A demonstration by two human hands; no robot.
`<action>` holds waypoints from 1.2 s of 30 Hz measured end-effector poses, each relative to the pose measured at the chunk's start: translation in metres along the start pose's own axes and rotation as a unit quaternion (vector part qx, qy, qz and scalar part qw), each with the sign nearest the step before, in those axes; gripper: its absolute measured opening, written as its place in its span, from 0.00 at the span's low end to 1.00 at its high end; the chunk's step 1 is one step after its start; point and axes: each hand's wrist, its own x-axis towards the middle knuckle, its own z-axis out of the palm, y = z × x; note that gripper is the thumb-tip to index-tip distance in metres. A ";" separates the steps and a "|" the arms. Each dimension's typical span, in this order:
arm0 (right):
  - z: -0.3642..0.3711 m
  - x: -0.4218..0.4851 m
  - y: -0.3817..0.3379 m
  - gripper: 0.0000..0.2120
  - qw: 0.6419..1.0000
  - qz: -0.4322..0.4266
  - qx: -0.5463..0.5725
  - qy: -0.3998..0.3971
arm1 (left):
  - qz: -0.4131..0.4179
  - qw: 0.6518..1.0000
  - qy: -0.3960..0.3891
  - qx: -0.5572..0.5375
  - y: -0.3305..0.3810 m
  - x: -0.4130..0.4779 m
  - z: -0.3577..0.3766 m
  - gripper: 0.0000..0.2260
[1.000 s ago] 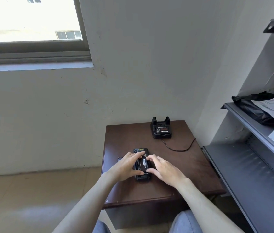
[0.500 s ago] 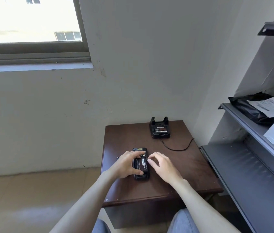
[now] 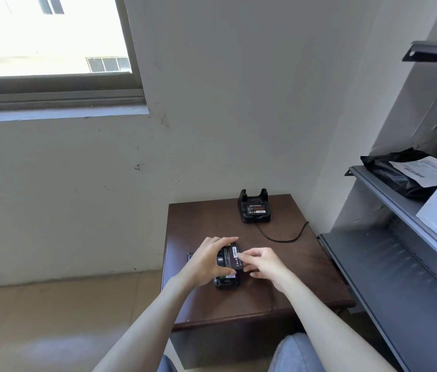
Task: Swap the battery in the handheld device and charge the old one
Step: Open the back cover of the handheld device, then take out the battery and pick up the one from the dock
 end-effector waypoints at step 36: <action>-0.019 0.028 0.028 0.04 0.967 0.019 -0.128 0.218 | -0.046 0.999 0.001 0.017 -0.026 -0.003 0.020 0.34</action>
